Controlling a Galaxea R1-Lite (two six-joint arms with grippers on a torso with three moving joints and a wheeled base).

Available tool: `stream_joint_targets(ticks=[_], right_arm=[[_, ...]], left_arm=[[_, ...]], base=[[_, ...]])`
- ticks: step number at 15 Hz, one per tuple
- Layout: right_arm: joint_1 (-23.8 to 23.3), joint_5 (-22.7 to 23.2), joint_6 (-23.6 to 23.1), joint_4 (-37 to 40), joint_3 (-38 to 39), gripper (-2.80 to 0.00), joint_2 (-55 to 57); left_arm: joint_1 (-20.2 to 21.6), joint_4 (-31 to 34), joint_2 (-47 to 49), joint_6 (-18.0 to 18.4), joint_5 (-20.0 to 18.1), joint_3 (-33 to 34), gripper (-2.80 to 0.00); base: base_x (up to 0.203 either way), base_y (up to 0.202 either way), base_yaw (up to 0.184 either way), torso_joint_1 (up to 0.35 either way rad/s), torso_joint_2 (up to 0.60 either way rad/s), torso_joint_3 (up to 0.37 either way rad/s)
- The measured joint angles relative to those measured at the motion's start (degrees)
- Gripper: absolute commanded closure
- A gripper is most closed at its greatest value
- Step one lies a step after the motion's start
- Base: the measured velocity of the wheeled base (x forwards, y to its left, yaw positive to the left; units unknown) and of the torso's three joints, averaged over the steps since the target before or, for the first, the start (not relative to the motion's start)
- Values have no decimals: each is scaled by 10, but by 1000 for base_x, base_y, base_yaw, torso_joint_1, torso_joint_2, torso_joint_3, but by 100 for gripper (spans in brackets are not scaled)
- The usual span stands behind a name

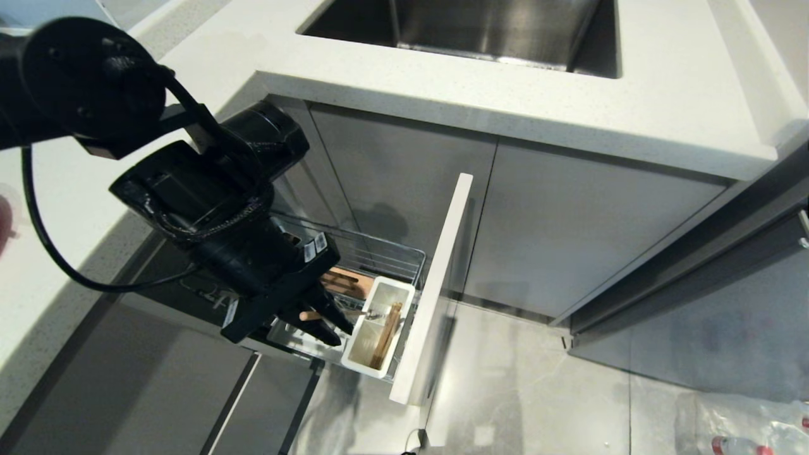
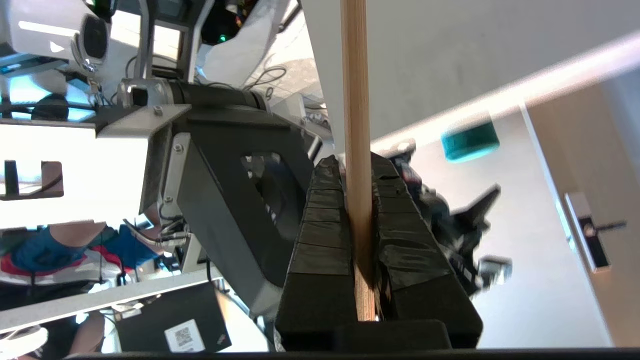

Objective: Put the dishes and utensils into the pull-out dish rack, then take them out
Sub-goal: Take the chopsticks out of the cupboard

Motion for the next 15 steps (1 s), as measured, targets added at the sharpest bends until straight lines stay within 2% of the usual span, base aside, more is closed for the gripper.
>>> stream_joint_targets(ticks=[3, 7, 9, 12, 15], right_arm=[[0, 0, 0, 0, 0, 0, 0], [0, 0, 0, 0, 0, 0, 0], [0, 0, 0, 0, 0, 0, 0], [0, 0, 0, 0, 0, 0, 0], [0, 0, 0, 0, 0, 0, 0]], left_arm=[[-18, 2, -34, -1, 8, -9, 0], [-58, -6, -101, 1, 62, -12, 0], [-88, -22, -138, 2, 106, -10, 0], [-130, -57, -208, 10, 228, -11, 0], [-138, -79, -257, 38, 383, -18, 0]], base=[[0, 0, 0, 0, 0, 0], [0, 0, 0, 0, 0, 0], [0, 0, 0, 0, 0, 0], [0, 0, 0, 0, 0, 0], [0, 0, 0, 0, 0, 0]])
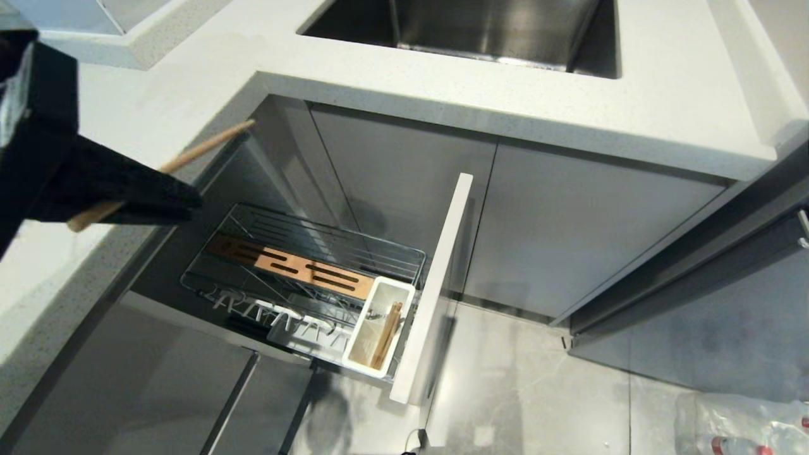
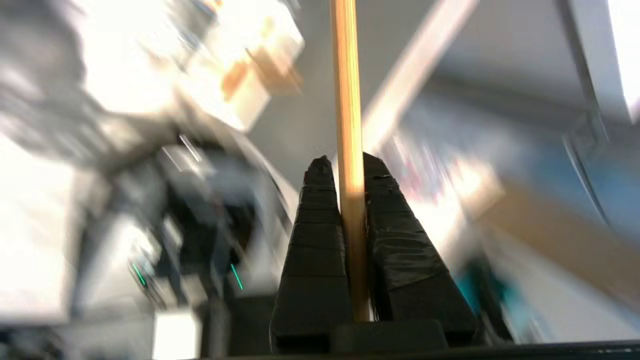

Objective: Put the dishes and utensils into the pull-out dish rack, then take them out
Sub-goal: Take the chopsticks out of the cupboard

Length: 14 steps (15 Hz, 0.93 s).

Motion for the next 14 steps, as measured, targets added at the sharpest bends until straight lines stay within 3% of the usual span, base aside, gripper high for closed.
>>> stream_joint_targets(ticks=[2, 4, 5, 9, 14], right_arm=[[0, 0, 0, 0, 0, 0, 0], [0, 0, 0, 0, 0, 0, 0], [0, 0, 0, 0, 0, 0, 0], [0, 0, 0, 0, 0, 0, 0], [0, 0, 0, 0, 0, 0, 0]], left_arm=[[23, 0, -16, 17, 101, -1, 0], [94, 0, -28, 36, 170, 8, 0], [143, 0, -36, 43, 186, 17, 0], [324, -15, -74, 77, 199, 56, 0], [507, -90, -88, 113, 188, 93, 0]], base=[[0, 0, 0, 0, 0, 0], [0, 0, 0, 0, 0, 0], [0, 0, 0, 0, 0, 0], [0, 0, 0, 0, 0, 0], [0, 0, 0, 0, 0, 0]])
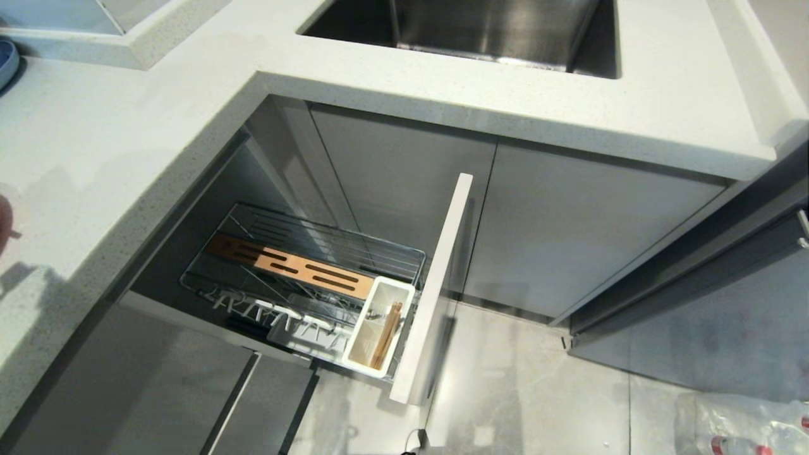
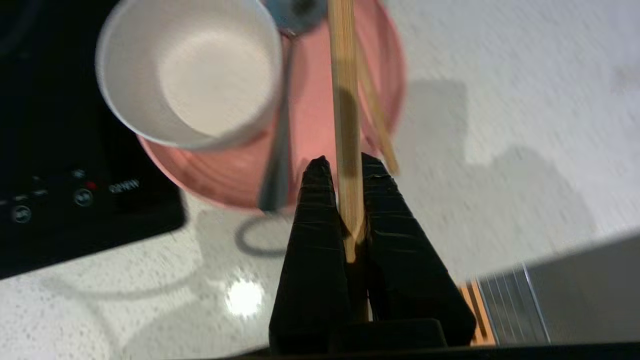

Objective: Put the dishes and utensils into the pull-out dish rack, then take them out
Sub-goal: Take the chopsticks out of the cupboard

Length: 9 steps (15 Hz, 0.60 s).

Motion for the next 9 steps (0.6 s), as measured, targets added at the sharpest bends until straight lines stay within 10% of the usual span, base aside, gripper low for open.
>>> stream_joint_targets(ticks=[5, 9], right_arm=[[0, 0, 0, 0, 0, 0, 0], [0, 0, 0, 0, 0, 0, 0]], left_arm=[[161, -73, 33, 12, -148, 63, 0], [199, -93, 61, 29, -268, 74, 0]], base=[[0, 0, 0, 0, 0, 0], [0, 0, 0, 0, 0, 0]])
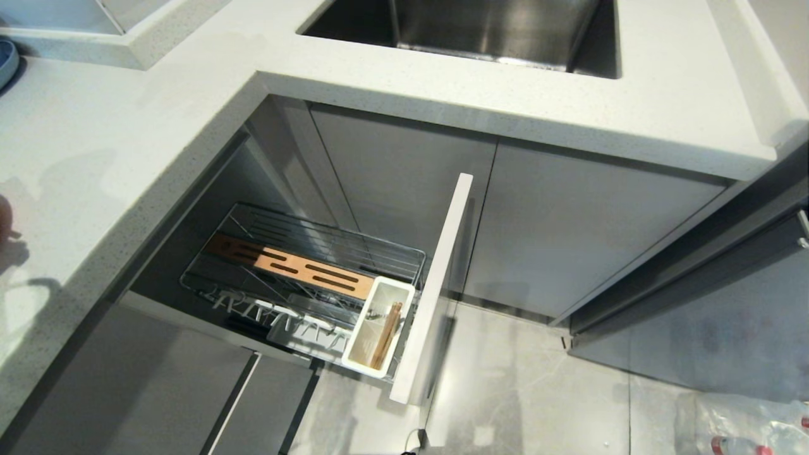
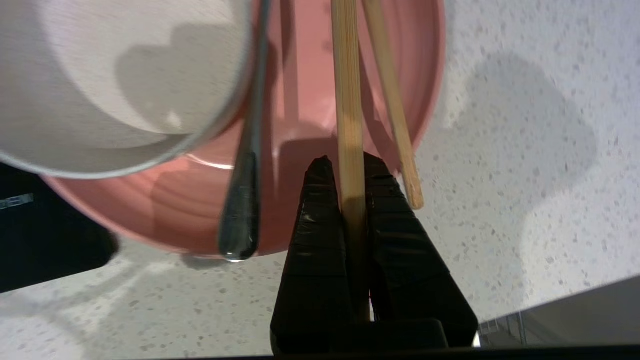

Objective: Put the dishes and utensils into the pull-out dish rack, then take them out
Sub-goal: Take the chopsticks out of the cupboard

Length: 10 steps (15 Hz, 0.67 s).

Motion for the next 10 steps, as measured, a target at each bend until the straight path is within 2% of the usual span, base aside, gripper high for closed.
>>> stream_joint_targets(ticks=[2, 10], right_arm=[[0, 0, 0, 0, 0, 0, 0], [0, 0, 0, 0, 0, 0, 0]], left_arm=[[3, -1, 9, 13, -29, 1, 0], [25, -18, 29, 13, -33, 15, 0]], base=[[0, 0, 0, 0, 0, 0], [0, 0, 0, 0, 0, 0]])
